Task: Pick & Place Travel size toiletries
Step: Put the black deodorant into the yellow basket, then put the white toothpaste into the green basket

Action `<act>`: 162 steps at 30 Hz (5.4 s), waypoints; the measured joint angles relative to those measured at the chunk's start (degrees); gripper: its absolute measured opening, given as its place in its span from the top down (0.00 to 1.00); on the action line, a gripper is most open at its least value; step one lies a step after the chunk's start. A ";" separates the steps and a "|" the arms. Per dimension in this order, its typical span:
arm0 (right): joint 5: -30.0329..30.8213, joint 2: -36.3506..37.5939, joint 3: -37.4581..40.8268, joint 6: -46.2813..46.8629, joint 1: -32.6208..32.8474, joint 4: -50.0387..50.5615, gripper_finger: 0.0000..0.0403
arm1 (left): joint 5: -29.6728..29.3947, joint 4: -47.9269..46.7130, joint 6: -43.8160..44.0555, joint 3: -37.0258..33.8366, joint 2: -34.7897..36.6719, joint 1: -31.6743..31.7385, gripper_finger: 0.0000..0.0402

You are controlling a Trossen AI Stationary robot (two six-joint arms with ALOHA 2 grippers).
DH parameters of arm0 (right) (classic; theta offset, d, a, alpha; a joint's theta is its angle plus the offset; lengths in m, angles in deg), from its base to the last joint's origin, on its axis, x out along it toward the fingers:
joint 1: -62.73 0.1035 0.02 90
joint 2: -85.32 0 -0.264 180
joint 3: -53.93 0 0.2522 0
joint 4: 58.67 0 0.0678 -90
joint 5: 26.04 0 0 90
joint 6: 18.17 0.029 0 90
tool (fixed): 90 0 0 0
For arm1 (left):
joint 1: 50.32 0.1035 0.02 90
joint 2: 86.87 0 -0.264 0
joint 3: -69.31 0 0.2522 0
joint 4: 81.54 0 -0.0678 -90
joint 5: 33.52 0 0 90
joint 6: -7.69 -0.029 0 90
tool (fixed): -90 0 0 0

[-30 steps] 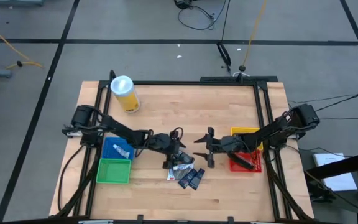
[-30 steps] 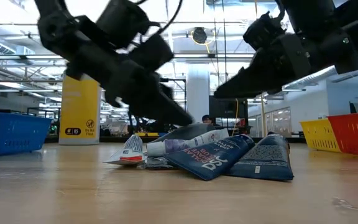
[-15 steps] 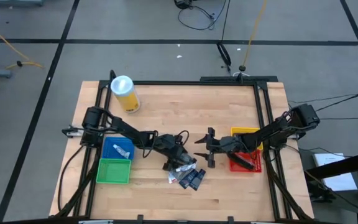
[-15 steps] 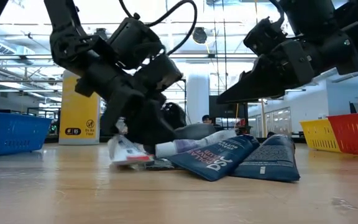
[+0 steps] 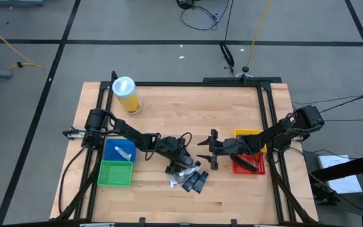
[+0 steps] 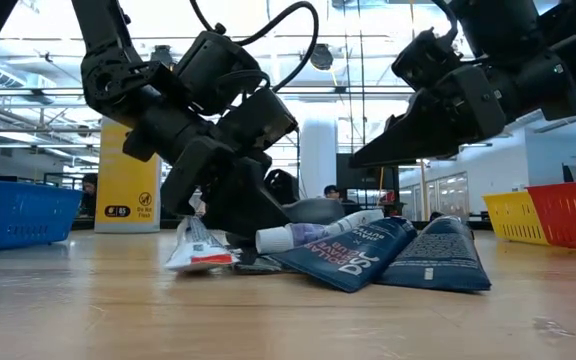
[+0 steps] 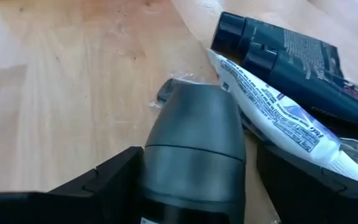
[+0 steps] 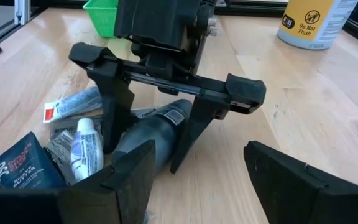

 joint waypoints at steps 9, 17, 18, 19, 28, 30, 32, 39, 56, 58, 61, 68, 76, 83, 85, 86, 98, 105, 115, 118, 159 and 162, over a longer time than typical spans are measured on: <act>0.09 2.24 0.00 -3.83 0.02 0.26 0.41 | -0.27 -0.02 0.48 -0.02 0.00 0.29 0.38; 0.17 3.39 -0.02 -5.72 0.02 0.63 0.41 | -0.71 -0.32 1.32 -0.02 0.03 1.36 0.48; 0.12 3.39 -0.02 -5.26 0.02 1.20 0.41 | -0.76 -0.33 1.87 -0.02 0.09 1.50 0.48; 0.09 3.39 -0.02 -4.36 0.02 1.90 0.41 | -0.77 -0.40 2.56 -0.02 0.19 1.64 0.47; -2.91 3.37 -0.02 -2.53 0.02 3.27 0.34 | 0.78 -0.21 12.88 3.76 0.26 3.45 0.43; -2.89 3.31 -0.02 -5.29 0.01 3.19 0.30 | 3.40 -2.43 14.08 5.62 0.26 4.09 0.43; -2.82 2.44 -0.02 -10.80 0.00 2.35 0.26 | 5.69 -4.13 15.63 7.51 0.26 4.66 0.43; -2.90 1.52 0.00 -31.25 0.50 2.80 0.23 | 7.81 -8.69 16.13 11.94 0.35 6.02 0.42; -8.63 -0.67 -1.07 -6.41 -1.13 4.51 0.26 | -6.92 -33.72 10.59 12.30 13.33 8.95 0.54; -9.23 -2.33 -1.71 -3.85 -1.60 5.36 0.26 | -12.98 -34.44 10.75 10.92 15.35 7.95 0.56; -11.40 -6.50 -4.28 -3.38 -1.62 5.26 0.26 | -17.71 -30.75 12.06 6.60 17.18 6.46 0.59; -11.63 -13.39 -8.75 -2.92 -1.84 6.63 0.35 | -18.27 -12.73 17.69 -5.38 16.52 3.49 0.63; -11.52 -11.44 -8.72 0.33 -2.75 10.64 0.51 | -22.02 -2.38 18.43 -11.57 15.96 -0.25 0.66; -6.10 4.10 -8.82 2.30 -1.77 28.73 0.51 | -23.89 -2.07 17.30 -11.56 15.93 -1.51 0.65; -5.48 11.12 -9.24 4.48 -1.17 39.02 0.51 | -23.87 -2.10 17.24 -11.56 15.93 -1.55 0.65; -5.44 14.71 -9.80 6.09 -0.83 45.31 0.51 | -23.87 -2.07 17.20 -11.56 15.93 -1.55 0.66; -8.81 40.84 -18.75 42.17 2.97 107.76 0.51 | -23.87 -1.80 17.18 -11.56 15.93 -1.53 0.67; -10.34 41.38 -18.14 48.67 3.37 117.61 0.51 | -23.87 -1.68 17.18 -11.56 15.93 -1.51 0.67; -10.40 39.71 -11.59 44.46 0.70 112.01 0.46 | -23.85 -1.60 17.20 -11.56 15.93 -1.51 0.67; -10.40 39.65 -11.13 43.39 0.15 111.83 0.47 | -23.85 -1.54 17.38 -11.56 15.93 -1.51 0.67; 0.55 0.47 -5.99 5.99 10.46 12.93 0.48 | -24.67 9.95 15.37 -8.79 15.27 -13.57 0.67; 0.55 -2.74 -5.99 6.71 10.69 9.26 0.49 | -29.02 9.69 16.06 -6.65 13.43 -15.67 0.67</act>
